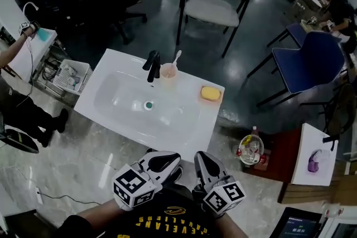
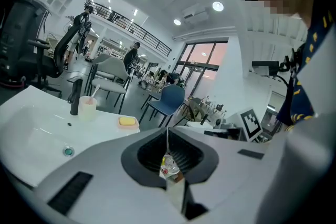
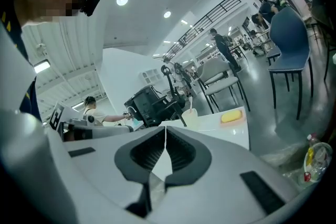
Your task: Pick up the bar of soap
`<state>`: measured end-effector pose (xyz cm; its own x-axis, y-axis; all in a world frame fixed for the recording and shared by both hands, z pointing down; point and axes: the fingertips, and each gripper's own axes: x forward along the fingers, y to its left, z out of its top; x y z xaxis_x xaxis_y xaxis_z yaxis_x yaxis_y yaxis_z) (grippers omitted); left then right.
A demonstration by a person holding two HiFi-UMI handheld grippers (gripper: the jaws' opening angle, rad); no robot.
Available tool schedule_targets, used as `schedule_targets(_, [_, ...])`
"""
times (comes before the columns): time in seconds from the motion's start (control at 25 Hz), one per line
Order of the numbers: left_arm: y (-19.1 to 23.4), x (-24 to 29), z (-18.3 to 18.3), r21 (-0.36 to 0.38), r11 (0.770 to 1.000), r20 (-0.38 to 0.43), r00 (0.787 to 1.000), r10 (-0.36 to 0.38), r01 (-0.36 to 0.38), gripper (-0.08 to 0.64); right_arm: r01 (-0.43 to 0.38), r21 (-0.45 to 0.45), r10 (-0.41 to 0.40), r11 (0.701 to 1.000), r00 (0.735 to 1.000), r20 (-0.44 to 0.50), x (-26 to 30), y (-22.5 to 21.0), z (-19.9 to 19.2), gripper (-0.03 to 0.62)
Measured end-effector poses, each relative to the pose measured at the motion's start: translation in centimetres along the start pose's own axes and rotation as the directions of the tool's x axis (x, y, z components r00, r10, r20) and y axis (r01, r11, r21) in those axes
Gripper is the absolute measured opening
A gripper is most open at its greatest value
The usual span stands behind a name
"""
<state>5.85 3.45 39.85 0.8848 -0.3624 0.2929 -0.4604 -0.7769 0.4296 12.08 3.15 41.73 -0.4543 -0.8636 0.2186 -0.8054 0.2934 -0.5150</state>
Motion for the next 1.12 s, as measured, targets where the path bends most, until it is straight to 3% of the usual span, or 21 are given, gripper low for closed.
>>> schedule_targets(0.44, [4.7, 2.4, 3.5, 0.036, 0.996, -0.028, 0.996, -0.084, 0.085, 0.018, 0.112, 0.036, -0.113, 0.993, 0.993, 0.041, 4.5, -2.6, 3.2, 0.018])
schedule_targets(0.68, [8.1, 2.7, 5.8, 0.07, 0.989, -0.043, 0.99, -0.131, 0.134, 0.018, 0.224, -0.002, -0.223, 0.975, 0.972, 0.067, 7.2, -5.8, 6.2, 0.018])
schedule_targets(0.92, [10.6, 3.3, 5.6, 0.061, 0.983, -0.082, 0.982, -0.168, 0.173, 0.018, 0.308, -0.234, -0.316, 0.922, 0.949, 0.002, 9.5, -10.4, 8.4, 0.018])
schedule_targets(1.12, [11.1, 4.2, 5.6, 0.068, 0.985, -0.093, 0.984, -0.154, 0.16, 0.018, 0.246, -0.47, -0.346, 0.848, 0.928, -0.138, 11.9, -13.6, 8.3, 0.042])
